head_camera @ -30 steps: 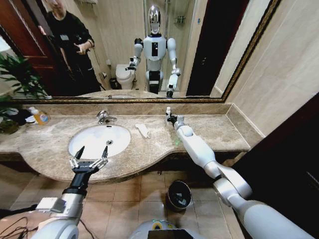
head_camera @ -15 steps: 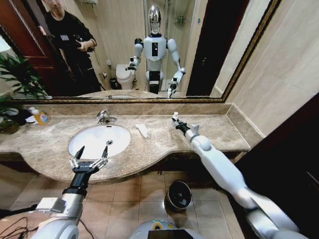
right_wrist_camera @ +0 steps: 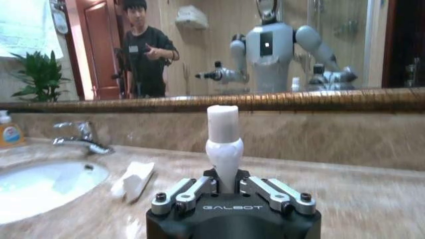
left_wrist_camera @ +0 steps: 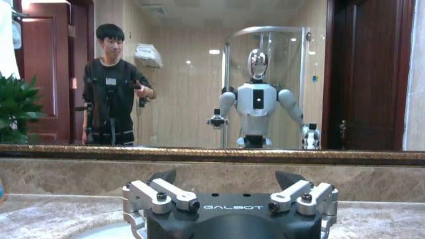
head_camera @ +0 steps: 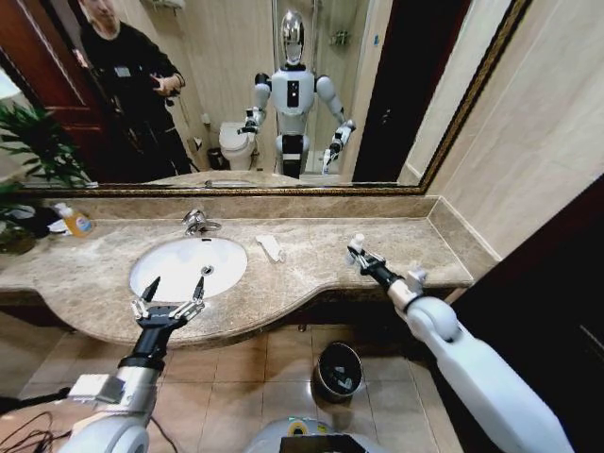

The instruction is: Pick up the trash from the sink and place it in the trash bin.

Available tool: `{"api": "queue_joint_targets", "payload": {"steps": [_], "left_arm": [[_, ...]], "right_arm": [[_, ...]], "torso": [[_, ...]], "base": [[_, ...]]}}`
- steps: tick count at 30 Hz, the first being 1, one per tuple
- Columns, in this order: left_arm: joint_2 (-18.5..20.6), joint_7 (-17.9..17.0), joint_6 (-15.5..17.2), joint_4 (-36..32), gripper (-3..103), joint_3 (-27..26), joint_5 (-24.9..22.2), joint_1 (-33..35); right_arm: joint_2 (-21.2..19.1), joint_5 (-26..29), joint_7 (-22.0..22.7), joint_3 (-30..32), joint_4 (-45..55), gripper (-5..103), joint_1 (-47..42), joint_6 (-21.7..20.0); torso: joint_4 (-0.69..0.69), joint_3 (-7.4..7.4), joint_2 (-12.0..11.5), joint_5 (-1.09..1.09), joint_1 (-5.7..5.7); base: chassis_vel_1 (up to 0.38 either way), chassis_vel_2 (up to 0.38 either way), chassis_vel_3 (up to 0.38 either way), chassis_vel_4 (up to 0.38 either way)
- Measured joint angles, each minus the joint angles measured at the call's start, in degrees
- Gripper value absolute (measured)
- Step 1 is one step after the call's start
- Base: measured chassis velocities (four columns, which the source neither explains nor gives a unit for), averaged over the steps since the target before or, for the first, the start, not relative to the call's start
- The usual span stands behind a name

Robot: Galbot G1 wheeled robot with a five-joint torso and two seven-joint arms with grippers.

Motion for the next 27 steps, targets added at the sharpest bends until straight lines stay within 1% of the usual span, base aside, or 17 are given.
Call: {"api": "queue_joint_targets", "payload": {"steps": [2,3,6,7,8,10,11,12,13,14,15,18,19,21,23,27], "left_arm": [[0.0,0.0,0.0,0.0,100,0.0,0.0,0.0],[0.0,0.0,0.0,0.0,100,0.0,0.0,0.0],[0.0,0.0,0.0,0.0,100,0.0,0.0,0.0],[0.0,0.0,0.0,0.0,100,0.0,0.0,0.0],[0.0,0.0,0.0,0.0,100,0.0,0.0,0.0],[0.0,0.0,0.0,0.0,100,0.0,0.0,0.0],[0.0,0.0,0.0,0.0,100,0.0,0.0,0.0],[0.0,0.0,0.0,0.0,100,0.0,0.0,0.0],[0.0,0.0,0.0,0.0,100,0.0,0.0,0.0],[0.0,0.0,0.0,0.0,100,0.0,0.0,0.0],[0.0,0.0,0.0,0.0,100,0.0,0.0,0.0],[0.0,0.0,0.0,0.0,100,0.0,0.0,0.0],[0.0,0.0,0.0,0.0,100,0.0,0.0,0.0],[0.0,0.0,0.0,0.0,100,0.0,0.0,0.0],[0.0,0.0,0.0,0.0,100,0.0,0.0,0.0],[0.0,0.0,0.0,0.0,100,0.0,0.0,0.0]], "right_arm": [[1.6,-1.1,-2.6,3.1,2.0,13,-5.2,1.1],[1.6,-1.1,-2.6,3.1,2.0,13,-5.2,1.1],[3.6,-1.8,-5.9,5.1,3.4,13,-9.5,3.1],[4.0,-1.9,-7.3,5.2,3.4,13,-10.1,3.7],[4.0,-1.9,-7.3,5.2,3.4,13,-10.1,3.7],[4.3,-1.9,-9.7,5.2,3.2,13,-10.4,4.2],[4.9,-2.0,-12.2,5.9,2.8,13,-11.5,5.0],[5.3,-2.2,-13.6,6.6,2.6,13,-12.5,5.6],[5.3,-2.2,-13.6,6.6,2.6,13,-12.5,5.6],[6.3,-3.2,-15.7,8.3,1.8,13,-14.3,6.6],[6.3,-3.2,-15.7,8.3,1.8,13,-14.3,6.6],[8.1,-5.0,-18.0,10.3,-0.4,13,-17.1,9.1],[8.1,-5.0,-18.0,10.3,-0.4,13,-17.1,9.1],[9.1,-5.7,-19.8,11.1,-2.1,13,-18.9,10.6],[10.2,-7.2,-21.4,11.2,-4.8,13,-19.8,12.1],[11.6,-9.0,-22.5,10.6,-8.7,13,-20.0,13.7]], "torso": [[0.0,0.0,0.0,-0.01,0.0],[0.0,0.0,0.0,-0.01,0.0],[-0.01,0.0,0.0,-0.02,-0.01],[-0.01,0.0,0.0,-0.02,-0.01],[-0.01,0.0,0.0,-0.02,-0.01],[0.02,0.0,0.0,-0.03,0.0],[0.03,0.0,0.0,-0.01,0.0],[0.03,0.01,0.0,-0.02,0.0],[0.03,0.01,0.0,-0.02,0.0],[0.01,0.0,0.0,-0.03,0.01],[0.01,0.0,0.0,-0.03,0.01],[0.0,0.0,0.0,-0.01,0.0],[0.0,0.0,0.0,-0.01,0.0],[0.0,0.0,0.0,-0.02,0.0],[0.0,0.0,0.0,-0.02,0.0],[0.0,0.0,0.0,-0.02,0.0]], "base": [[0.0,0.0,0.0,0.0],[0.0,0.0,0.0,0.0],[0.0,0.0,0.0,0.0],[0.0,0.0,0.0,0.0],[0.0,0.0,0.0,0.0],[0.0,0.0,0.0,0.0],[0.0,0.0,0.0,0.0],[0.0,0.0,0.0,0.0],[0.0,0.0,0.0,0.0],[0.0,0.0,0.0,0.0],[0.0,0.0,0.0,0.0],[0.0,0.0,0.0,0.0],[0.0,0.0,0.0,0.0],[0.0,0.0,0.0,0.0],[0.0,0.0,0.0,0.0],[0.0,0.0,0.0,0.0]]}}
